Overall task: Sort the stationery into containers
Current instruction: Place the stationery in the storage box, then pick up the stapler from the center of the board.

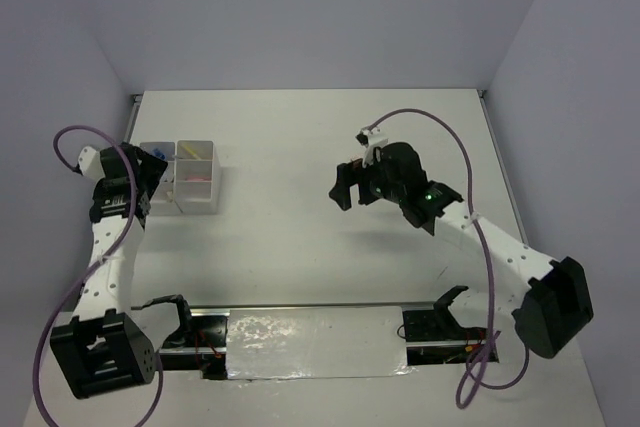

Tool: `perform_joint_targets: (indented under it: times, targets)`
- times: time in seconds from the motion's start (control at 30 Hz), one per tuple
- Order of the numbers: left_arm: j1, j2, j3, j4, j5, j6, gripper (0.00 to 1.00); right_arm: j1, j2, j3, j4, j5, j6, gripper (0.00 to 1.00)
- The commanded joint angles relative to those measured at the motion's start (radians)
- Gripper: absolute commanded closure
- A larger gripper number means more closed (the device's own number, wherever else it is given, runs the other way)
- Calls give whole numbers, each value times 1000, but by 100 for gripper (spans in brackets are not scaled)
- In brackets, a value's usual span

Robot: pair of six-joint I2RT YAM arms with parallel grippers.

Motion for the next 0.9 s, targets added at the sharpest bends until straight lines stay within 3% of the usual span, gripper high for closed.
perform_joint_targets:
  times: [0.0, 0.1, 0.33, 0.67, 0.77, 0.8, 0.87]
  targets:
    - [5, -48, 77, 41, 261, 174, 1, -91, 121, 105, -53, -8, -54, 0]
    - [0, -35, 126, -35, 412, 326, 1, -148, 272, 160, -80, 58, -92, 0]
    - [-8, -142, 119, -134, 557, 533, 1, -174, 608, 429, -202, 232, -154, 0]
    - [-41, -144, 44, -93, 603, 553, 1, -202, 907, 694, -300, 236, -195, 3]
    - [-41, -158, 33, -88, 603, 552, 1, -205, 955, 711, -302, 217, -195, 18]
    - [-41, -161, 31, -87, 601, 553, 1, -205, 969, 722, -329, 204, -195, 33]
    - [-40, -161, 33, -90, 595, 555, 1, -205, 972, 719, -331, 187, -195, 45]
